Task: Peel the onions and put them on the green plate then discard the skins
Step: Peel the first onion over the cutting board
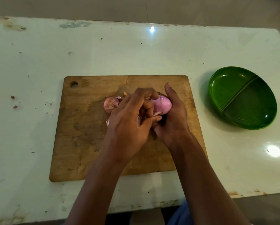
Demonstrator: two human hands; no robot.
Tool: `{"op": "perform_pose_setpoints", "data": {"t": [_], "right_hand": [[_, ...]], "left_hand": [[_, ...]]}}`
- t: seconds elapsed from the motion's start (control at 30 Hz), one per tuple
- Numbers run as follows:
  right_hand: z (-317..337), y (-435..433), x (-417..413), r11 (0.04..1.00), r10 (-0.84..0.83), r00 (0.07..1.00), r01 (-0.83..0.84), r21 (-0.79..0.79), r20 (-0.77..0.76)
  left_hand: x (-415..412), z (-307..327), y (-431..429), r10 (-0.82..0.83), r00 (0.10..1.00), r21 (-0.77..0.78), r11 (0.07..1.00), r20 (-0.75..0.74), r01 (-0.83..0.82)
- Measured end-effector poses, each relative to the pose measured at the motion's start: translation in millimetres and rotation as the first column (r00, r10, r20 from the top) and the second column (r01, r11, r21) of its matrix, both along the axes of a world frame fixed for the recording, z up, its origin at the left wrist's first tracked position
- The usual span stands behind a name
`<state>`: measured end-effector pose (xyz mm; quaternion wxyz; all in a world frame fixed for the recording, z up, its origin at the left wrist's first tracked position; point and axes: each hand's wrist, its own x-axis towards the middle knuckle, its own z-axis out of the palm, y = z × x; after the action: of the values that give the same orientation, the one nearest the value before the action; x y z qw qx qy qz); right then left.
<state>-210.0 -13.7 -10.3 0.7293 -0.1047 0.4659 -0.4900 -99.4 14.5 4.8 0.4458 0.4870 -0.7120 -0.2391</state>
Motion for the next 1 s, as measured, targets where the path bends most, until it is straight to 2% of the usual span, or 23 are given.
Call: {"op": "perform_pose_setpoints", "data": {"t": [0.13, 0.33, 0.47, 0.57, 0.67, 0.83, 1.0], "right_hand": [[-5.2, 0.0, 1.5, 0.998, -0.052, 0.995, 0.051, 0.021, 0.082], [0.2, 3.5, 5.2, 0.996, -0.054, 0.955, 0.03, 0.086, 0.293], [2.8, 1.7, -0.9, 0.989, -0.107, 0.927, 0.064, 0.13, 0.359], [1.3, -1.3, -12.6, 0.988, -0.141, 0.935, 0.113, 0.102, 0.326], [0.2, -0.9, -13.4, 0.988, -0.148, 0.936, 0.123, 0.098, 0.319], [2.8, -1.9, -9.6, 0.982, -0.152, 0.959, 0.118, 0.15, 0.241], [2.4, -0.1, -2.2, 0.992, -0.08, 0.993, 0.071, 0.103, 0.088]], "left_hand": [[-1.9, -0.7, 0.3, -0.032, 0.999, 0.012, 0.999, -0.007, 0.033], [-3.4, 0.9, 1.5, -0.067, 0.99, 0.078, 0.994, -0.126, 0.077], [-2.3, 4.1, 1.3, -0.1, 0.956, 0.161, 0.976, -0.275, 0.148], [3.1, 6.5, 1.1, -0.111, 0.935, 0.178, 0.967, -0.338, 0.179], [8.3, 4.6, -0.7, -0.084, 0.963, 0.148, 0.981, -0.257, 0.125], [7.0, -1.0, -3.6, 0.002, 1.0, 0.082, 0.997, -0.024, 0.0], [-0.4, 0.6, -1.2, 0.039, 0.999, 0.04, 0.998, 0.003, -0.039]]}}
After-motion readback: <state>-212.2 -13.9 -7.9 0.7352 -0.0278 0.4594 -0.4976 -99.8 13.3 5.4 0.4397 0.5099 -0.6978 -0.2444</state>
